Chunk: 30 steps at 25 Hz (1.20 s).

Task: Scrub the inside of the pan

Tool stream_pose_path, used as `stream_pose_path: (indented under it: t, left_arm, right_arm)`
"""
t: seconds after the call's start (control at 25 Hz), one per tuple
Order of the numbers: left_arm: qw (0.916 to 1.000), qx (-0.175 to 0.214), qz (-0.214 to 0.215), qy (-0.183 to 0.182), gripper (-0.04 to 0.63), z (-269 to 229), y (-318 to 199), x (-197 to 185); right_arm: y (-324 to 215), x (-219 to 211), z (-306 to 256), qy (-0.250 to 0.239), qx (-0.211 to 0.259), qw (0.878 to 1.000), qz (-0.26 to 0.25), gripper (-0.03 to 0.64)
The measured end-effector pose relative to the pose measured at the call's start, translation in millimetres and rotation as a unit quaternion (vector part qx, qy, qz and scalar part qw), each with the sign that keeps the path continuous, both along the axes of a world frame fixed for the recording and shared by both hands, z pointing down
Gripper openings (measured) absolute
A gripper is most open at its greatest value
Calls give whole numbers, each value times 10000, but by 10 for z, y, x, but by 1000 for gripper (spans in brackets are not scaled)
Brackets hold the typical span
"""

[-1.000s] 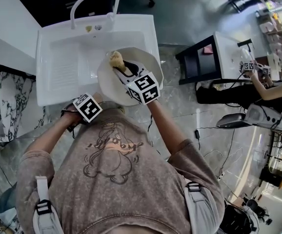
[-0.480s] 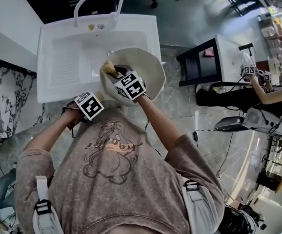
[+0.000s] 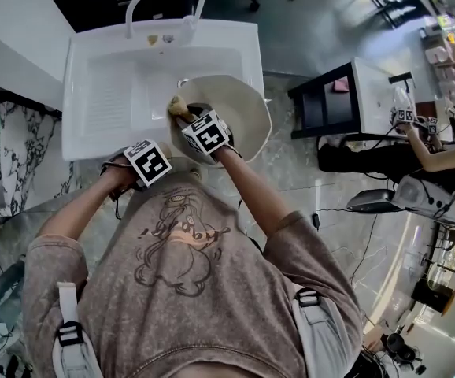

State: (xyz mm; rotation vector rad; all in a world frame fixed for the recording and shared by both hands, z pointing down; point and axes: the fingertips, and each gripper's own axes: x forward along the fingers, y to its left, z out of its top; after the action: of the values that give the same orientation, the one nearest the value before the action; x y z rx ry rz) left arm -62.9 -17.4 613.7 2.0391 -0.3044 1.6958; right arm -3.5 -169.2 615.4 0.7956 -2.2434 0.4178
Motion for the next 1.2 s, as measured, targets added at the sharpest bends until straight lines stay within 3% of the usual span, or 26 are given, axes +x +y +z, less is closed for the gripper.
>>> stream_pose_path:
  t: [0.4, 0.72, 1.2]
  left_arm:
    - [9999, -88, 71, 22, 55, -32, 9, 12]
    - [9998, -143, 44, 119, 61, -54, 53, 57]
    - [9999, -136, 15, 104, 66, -69, 71, 55]
  right_arm:
    - [-138, 50, 63, 319, 181, 9993, 98, 158]
    - [-586, 367, 135, 624, 211, 9945, 809, 158]
    - [-773, 879, 139, 1217, 319, 9849, 1188, 158]
